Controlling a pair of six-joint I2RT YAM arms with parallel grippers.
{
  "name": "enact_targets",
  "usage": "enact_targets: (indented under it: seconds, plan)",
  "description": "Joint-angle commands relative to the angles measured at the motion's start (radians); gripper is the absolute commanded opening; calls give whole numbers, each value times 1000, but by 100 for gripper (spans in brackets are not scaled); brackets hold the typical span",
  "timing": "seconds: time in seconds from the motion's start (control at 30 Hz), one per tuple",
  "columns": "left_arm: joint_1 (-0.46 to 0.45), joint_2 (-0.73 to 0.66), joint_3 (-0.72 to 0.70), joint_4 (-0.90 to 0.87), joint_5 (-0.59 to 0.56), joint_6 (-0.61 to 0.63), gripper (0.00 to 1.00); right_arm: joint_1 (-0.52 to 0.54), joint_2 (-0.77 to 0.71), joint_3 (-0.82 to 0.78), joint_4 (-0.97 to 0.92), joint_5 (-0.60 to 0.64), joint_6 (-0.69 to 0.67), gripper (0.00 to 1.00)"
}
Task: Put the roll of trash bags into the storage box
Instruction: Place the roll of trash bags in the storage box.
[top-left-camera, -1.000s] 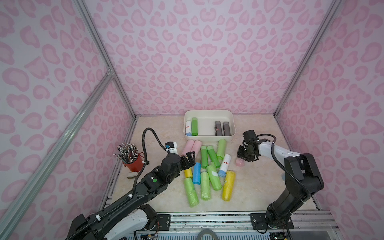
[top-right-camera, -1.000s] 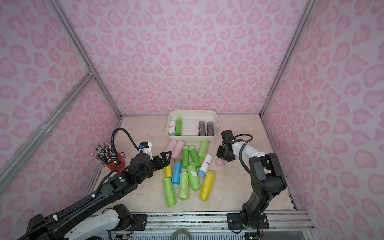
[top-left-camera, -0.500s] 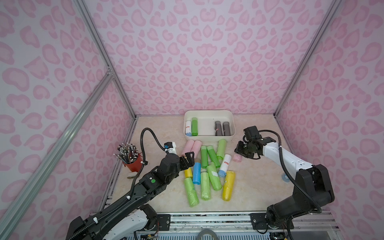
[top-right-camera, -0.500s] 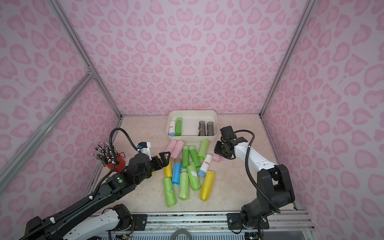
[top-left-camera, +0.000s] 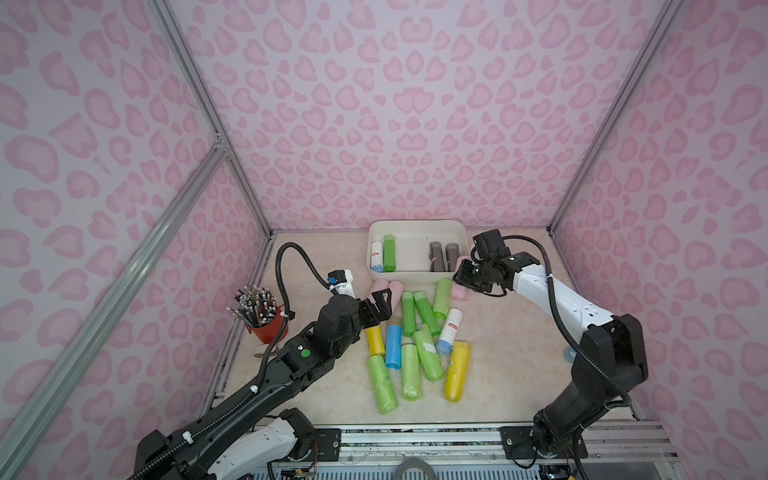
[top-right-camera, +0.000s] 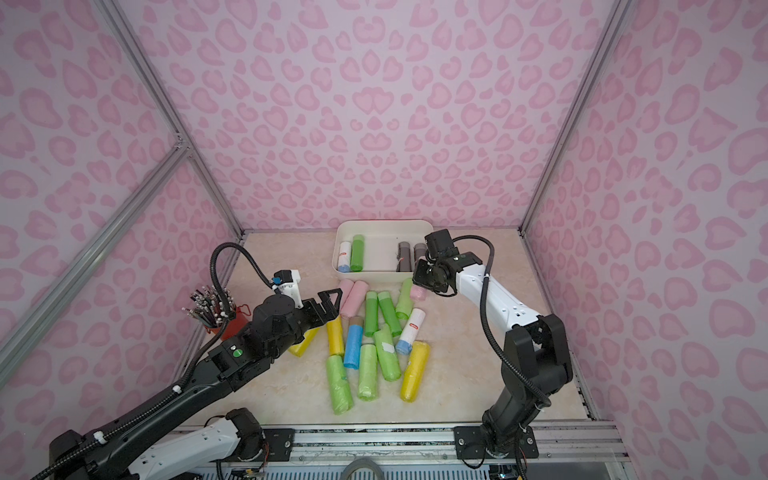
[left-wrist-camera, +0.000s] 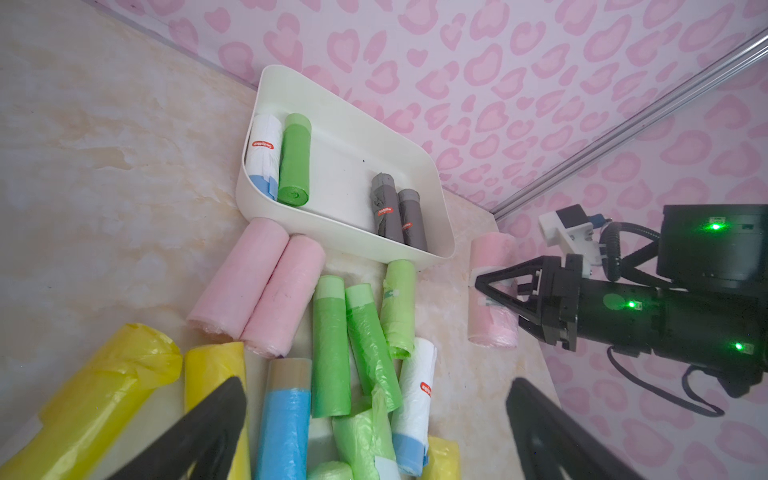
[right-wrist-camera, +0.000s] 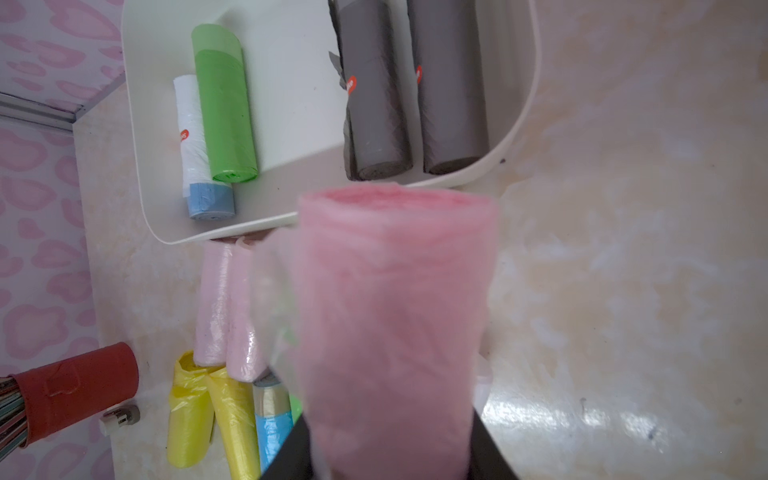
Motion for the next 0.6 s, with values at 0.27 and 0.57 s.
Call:
enact_targets:
  seconds: [0.27,0.57]
  plan:
    - [8,74,78,-59,-38,35,100,-1,322,394,22,3,-129,35]
    - [15,143,128,-56,-22,24,100,-6,583,639,37,-44,-140,33]
